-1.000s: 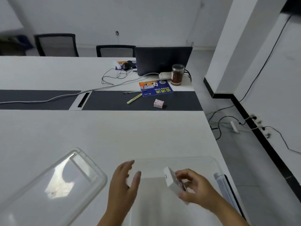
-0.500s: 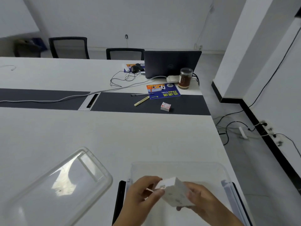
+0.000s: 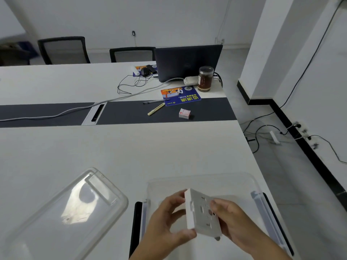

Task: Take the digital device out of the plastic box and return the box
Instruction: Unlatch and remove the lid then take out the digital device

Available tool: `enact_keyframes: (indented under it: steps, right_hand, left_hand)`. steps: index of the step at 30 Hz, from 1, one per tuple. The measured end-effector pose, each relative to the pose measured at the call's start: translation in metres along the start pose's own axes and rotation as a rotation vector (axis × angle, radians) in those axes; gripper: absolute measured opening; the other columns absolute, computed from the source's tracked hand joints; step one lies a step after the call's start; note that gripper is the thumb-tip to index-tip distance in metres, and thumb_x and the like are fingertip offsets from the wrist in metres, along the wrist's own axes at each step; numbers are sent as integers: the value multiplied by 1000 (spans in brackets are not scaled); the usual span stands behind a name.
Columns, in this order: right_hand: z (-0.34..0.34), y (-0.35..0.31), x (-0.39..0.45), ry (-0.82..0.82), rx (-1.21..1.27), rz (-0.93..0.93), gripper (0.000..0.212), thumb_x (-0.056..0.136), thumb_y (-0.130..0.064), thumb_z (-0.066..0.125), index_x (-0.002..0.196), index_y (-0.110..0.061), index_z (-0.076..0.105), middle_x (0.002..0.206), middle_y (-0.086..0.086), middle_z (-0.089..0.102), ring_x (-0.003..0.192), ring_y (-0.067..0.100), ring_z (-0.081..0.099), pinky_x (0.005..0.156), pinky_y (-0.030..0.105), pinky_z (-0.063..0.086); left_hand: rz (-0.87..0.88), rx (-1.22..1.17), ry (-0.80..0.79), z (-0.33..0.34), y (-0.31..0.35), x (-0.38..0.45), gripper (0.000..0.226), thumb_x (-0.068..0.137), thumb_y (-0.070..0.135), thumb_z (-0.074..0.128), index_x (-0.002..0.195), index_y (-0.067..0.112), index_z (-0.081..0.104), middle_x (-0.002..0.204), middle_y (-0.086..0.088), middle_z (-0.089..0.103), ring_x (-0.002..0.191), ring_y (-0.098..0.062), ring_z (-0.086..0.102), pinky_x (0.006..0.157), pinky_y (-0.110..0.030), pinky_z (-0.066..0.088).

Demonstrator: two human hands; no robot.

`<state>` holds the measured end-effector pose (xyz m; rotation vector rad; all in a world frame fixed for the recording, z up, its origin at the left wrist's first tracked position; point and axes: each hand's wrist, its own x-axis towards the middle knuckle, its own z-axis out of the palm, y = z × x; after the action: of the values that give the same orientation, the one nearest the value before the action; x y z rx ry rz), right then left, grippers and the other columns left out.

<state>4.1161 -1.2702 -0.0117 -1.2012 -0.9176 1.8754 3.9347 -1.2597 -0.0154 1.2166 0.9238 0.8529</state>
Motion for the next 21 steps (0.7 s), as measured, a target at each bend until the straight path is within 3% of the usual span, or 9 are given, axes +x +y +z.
enact_keyframes:
  steps: [3, 5, 6, 8, 10, 12, 14, 21]
  right_hand:
    - [5, -2, -1, -16, -8, 25, 62, 62, -55, 69, 88, 0, 61, 59, 4, 58, 49, 14, 52, 36, 20, 38]
    - [10, -3, -1, 12, -57, 51, 38, 88, -32, 47, 95, 4, 59, 68, 7, 55, 52, 12, 53, 41, 19, 40]
    - [11, -2, -1, 34, -105, 54, 33, 91, -25, 42, 100, 2, 59, 74, 7, 56, 56, 10, 56, 47, 19, 44]
    - [15, -5, 1, 55, -188, 32, 38, 84, -36, 51, 110, -9, 58, 84, 3, 64, 69, 9, 64, 61, 21, 51]
    - [16, -10, 1, 16, -246, 17, 50, 66, -56, 64, 106, -25, 59, 90, -3, 69, 81, 11, 67, 70, 25, 55]
    - [18, -13, 1, -20, -309, 25, 46, 56, -54, 63, 98, -34, 61, 93, -4, 69, 87, 12, 67, 82, 32, 57]
    - [17, -14, 2, -19, -323, 30, 49, 53, -48, 63, 100, -32, 60, 93, -1, 70, 93, 18, 66, 88, 39, 54]
    - [14, -8, 1, -18, -221, 73, 64, 47, -37, 65, 106, -14, 58, 78, -3, 71, 75, 12, 66, 65, 22, 53]
  left_hand:
    - [26, -12, -33, -1, -4, -2, 55, 46, 9, 75, 92, 6, 46, 119, 16, 64, 111, -4, 58, 89, -11, 44]
    - [61, 18, 9, -1, -5, -3, 56, 42, 11, 77, 89, 8, 47, 112, 25, 65, 105, -3, 61, 86, -9, 44]
    - [84, 42, 36, 0, -4, -4, 59, 39, 13, 80, 89, 9, 48, 110, 26, 65, 102, -1, 62, 84, -8, 45]
    - [118, 126, 73, 1, -1, -3, 63, 36, 23, 85, 89, 13, 51, 109, 31, 63, 99, 3, 63, 82, -6, 46]
    - [144, 233, 85, 1, 3, -3, 54, 40, 25, 81, 89, 24, 56, 109, 35, 60, 100, 5, 61, 81, -6, 47]
    - [158, 329, 54, 1, 9, -3, 50, 44, 27, 79, 88, 33, 57, 111, 38, 55, 103, 5, 58, 83, -7, 47]
    - [135, 385, 14, 2, 14, -4, 51, 44, 30, 78, 88, 33, 52, 113, 45, 48, 105, 9, 55, 83, -4, 45]
    - [69, 407, -54, 3, 16, -5, 45, 45, 29, 79, 79, 28, 50, 115, 47, 45, 104, 11, 55, 81, 6, 37]
